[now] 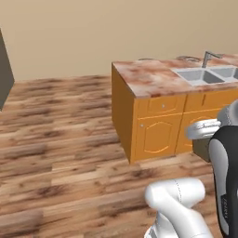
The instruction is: Start the toaster. Once the lever pops up, take the bread to the plate on the dining counter.
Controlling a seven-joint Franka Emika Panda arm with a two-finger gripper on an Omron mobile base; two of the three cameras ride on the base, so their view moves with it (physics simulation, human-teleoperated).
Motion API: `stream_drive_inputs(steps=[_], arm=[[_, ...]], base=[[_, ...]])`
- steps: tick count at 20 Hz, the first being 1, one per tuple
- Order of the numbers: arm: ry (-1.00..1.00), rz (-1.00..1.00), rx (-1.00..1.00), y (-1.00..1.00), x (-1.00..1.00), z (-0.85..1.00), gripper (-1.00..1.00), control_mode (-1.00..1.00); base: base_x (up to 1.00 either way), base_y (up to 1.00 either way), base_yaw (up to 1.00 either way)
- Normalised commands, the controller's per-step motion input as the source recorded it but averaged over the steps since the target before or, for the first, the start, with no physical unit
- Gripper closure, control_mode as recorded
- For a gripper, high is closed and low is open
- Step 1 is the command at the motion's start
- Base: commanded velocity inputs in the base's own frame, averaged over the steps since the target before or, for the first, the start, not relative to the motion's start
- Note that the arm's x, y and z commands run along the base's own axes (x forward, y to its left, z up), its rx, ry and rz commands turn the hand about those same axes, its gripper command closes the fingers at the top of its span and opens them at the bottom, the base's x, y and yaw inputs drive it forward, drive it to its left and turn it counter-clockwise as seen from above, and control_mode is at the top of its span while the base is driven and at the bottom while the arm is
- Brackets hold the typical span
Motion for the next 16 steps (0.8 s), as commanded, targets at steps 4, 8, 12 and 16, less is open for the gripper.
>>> stream_drive_inputs(steps=[4,8,12,16], arm=[[0.00,0.00,0.00,0.00,0.00,0.00,1.00,1.00],[0.00,0.00,0.00,0.00,0.00,0.00,1.00,1.00],[0.00,0.00,0.00,0.00,0.00,0.00,1.00,1.00],[0.00,0.00,0.00,0.00,0.00,0.00,1.00,1.00]], base=[[0.49,0.78,0.03],[0.72,0.99,0.00],[0.86,1.00,-0.01],[0.87,0.92,-0.01]])
